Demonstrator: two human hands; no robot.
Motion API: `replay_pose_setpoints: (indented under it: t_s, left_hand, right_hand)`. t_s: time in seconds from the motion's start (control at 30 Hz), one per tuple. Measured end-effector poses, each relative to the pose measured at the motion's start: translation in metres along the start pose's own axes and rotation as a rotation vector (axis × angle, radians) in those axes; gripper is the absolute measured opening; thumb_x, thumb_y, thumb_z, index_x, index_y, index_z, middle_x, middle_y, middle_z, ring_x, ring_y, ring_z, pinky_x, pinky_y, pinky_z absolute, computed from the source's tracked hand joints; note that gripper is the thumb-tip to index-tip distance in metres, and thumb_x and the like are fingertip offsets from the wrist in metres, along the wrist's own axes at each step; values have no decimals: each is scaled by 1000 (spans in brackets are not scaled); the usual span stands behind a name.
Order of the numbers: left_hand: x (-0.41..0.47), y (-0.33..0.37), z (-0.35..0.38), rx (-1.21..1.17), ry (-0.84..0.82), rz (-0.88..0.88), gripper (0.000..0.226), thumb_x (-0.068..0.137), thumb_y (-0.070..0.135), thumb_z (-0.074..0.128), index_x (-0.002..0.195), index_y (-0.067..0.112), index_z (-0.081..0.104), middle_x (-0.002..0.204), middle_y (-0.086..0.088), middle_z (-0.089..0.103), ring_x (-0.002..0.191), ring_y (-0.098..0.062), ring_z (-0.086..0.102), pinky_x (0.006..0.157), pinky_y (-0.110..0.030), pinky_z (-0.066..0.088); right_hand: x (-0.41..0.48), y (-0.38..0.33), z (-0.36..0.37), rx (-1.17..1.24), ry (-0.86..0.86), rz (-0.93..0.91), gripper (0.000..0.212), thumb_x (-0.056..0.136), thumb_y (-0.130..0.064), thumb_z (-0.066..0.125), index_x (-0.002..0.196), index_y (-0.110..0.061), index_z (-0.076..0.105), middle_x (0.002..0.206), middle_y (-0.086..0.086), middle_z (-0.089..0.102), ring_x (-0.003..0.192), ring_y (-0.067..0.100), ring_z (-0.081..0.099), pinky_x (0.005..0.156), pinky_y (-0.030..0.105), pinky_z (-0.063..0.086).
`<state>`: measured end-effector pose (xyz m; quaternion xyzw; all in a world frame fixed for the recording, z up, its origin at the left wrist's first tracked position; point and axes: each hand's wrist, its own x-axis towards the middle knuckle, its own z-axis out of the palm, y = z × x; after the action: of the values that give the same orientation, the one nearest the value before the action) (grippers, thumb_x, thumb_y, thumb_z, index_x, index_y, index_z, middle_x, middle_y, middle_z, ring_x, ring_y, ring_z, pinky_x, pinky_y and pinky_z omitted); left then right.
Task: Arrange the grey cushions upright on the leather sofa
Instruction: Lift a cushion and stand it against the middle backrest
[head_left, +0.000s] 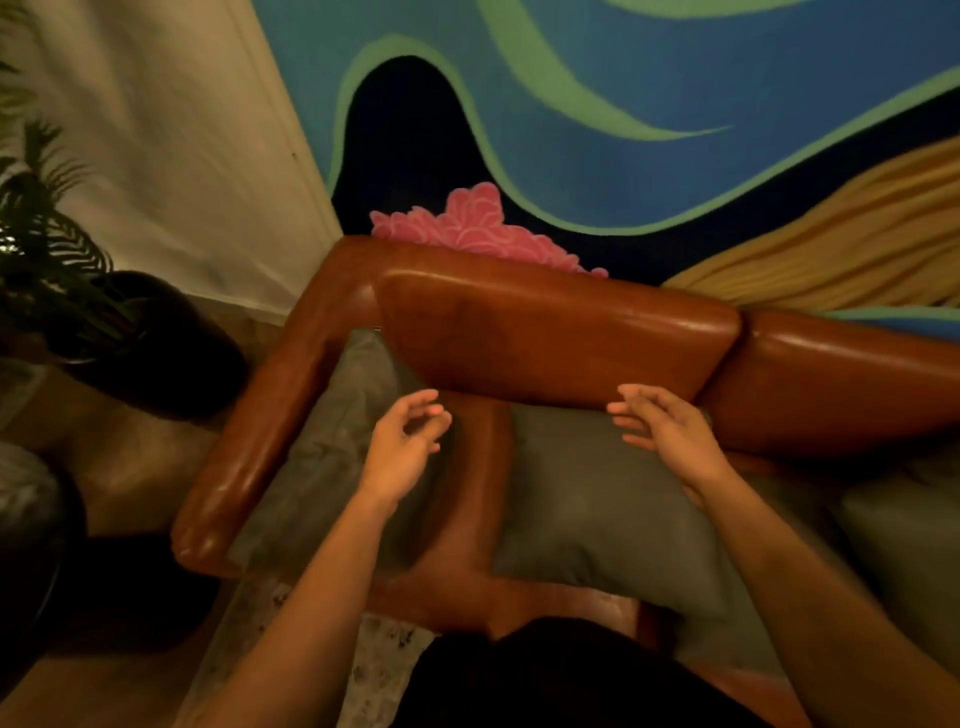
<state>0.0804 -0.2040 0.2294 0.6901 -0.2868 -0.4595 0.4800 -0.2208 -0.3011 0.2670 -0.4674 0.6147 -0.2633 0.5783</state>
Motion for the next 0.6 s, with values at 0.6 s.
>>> replay_pose_setpoints:
  t_s: [0.6]
  left_hand:
    - [-72, -112, 141, -9, -51, -494, 27, 94, 21, 71, 119, 13, 66, 108, -10, 68, 92, -20, 63, 71, -32, 51]
  right_hand:
    - [-34, 158, -146, 32, 153, 348, 17, 103, -31, 59, 106, -16, 66, 133, 25, 66, 107, 27, 62, 82, 36, 49]
